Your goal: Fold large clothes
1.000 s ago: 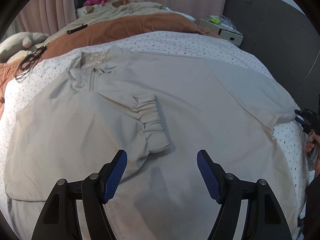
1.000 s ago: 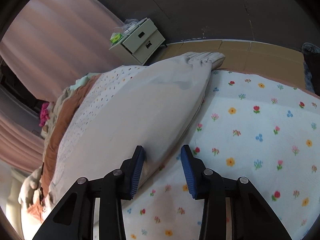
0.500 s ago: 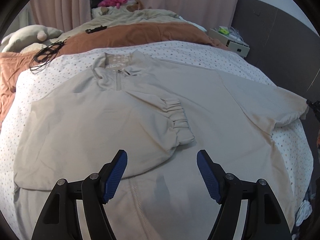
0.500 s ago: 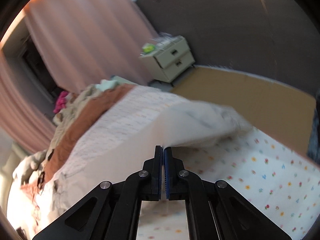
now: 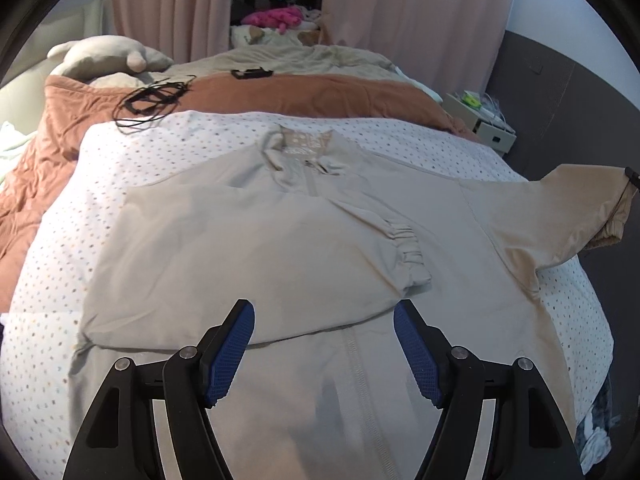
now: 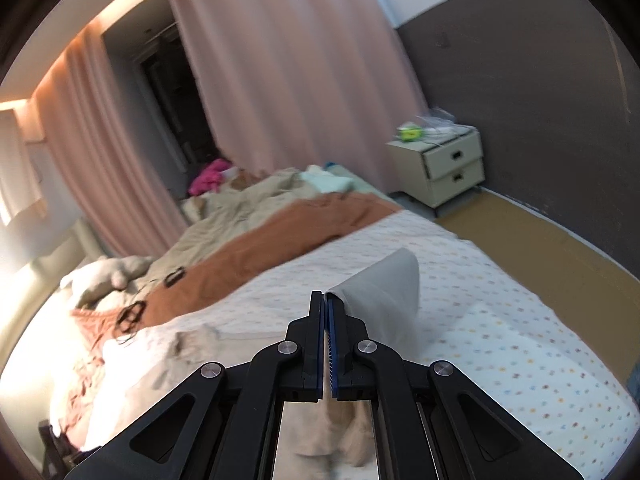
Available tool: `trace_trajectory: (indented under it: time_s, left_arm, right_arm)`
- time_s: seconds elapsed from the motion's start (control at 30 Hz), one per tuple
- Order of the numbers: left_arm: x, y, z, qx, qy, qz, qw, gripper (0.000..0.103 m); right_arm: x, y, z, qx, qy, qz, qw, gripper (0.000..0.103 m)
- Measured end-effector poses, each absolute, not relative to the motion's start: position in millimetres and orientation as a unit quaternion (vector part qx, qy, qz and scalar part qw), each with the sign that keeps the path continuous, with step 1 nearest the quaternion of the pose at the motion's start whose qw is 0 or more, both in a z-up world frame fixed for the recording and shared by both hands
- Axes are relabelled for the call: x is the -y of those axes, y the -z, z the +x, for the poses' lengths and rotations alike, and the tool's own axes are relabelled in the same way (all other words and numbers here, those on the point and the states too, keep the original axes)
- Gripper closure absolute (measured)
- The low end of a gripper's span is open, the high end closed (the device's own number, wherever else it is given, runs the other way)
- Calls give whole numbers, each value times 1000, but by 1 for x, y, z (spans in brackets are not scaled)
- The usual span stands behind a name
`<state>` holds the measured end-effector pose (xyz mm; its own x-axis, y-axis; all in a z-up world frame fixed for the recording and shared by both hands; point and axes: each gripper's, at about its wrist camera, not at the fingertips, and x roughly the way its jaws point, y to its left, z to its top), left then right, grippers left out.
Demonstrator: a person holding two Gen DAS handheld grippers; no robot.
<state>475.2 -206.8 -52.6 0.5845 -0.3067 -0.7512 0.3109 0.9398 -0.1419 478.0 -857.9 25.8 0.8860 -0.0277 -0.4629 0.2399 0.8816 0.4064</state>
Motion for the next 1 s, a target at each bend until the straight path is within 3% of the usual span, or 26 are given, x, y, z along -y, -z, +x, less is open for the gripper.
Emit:
trace_trajectory:
  time_s: [0.53,1.0]
  left_arm:
    - [77,44,461,-402,110,-54,908,29]
    - [-8,72,457,-429,57,-62,899,29]
  right_arm:
    - [668,-53,530,-258,-49,156,952,100]
    - [513,46,571,-352,-108,102,924,100]
